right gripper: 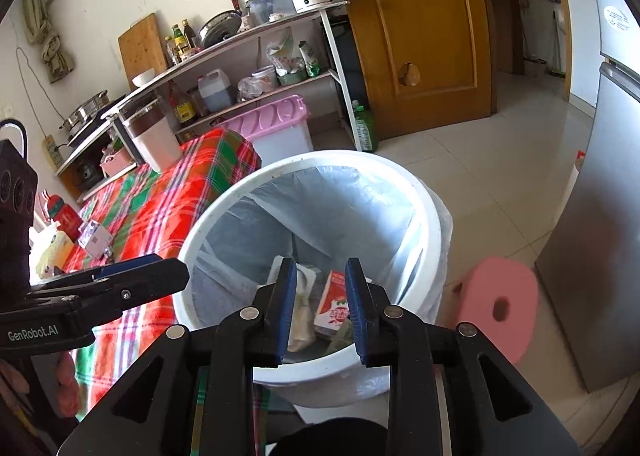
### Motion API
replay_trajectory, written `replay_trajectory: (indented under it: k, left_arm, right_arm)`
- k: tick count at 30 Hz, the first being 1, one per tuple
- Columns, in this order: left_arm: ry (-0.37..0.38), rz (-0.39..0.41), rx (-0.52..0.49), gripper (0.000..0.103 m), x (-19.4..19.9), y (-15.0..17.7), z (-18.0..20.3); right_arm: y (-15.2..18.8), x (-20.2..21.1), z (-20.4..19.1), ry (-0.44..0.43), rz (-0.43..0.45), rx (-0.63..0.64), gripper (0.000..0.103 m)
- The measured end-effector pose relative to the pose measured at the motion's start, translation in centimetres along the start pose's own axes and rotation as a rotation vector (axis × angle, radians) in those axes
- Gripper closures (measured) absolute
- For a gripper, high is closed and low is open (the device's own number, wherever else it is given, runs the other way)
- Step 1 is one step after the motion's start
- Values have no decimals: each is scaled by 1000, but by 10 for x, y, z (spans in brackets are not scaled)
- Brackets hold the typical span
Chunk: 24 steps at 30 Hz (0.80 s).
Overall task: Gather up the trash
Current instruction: 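Carry the paper bag and green wrapper over the bin and open both tools, then move both tools back over the table toward the remaining trash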
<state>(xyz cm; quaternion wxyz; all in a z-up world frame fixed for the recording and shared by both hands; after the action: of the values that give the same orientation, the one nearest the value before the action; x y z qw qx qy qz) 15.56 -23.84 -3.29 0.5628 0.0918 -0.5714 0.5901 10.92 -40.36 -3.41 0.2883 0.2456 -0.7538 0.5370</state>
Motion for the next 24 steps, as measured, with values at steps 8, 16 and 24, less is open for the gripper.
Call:
replay_trajectory:
  k: [8, 16, 24]
  left_arm:
    - [-32, 50, 53, 37, 35, 12, -31]
    - [-80, 107, 113, 36, 74, 24, -71]
    - [-147, 159, 185, 36, 109, 40, -118]
  right_arm:
    - [-2, 9, -36, -53, 31, 31, 71]
    - [-1, 9, -78, -102, 36, 87, 70]
    - [4, -4, -129, -157, 21, 157, 68]
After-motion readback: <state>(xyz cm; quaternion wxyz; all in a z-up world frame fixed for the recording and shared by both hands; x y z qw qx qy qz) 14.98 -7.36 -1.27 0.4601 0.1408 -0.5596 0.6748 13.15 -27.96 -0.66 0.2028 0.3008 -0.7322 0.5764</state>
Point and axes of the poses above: each gripper's, at about its wrist camera, not at the fingertips, and x roughly against the way its jaws point, z to its right, y to its underside, the point moved 5 cm from there along -x, roughly the way its jaws point, and after that the axes turned 4 degrees about -z, right-handed, at the moved point
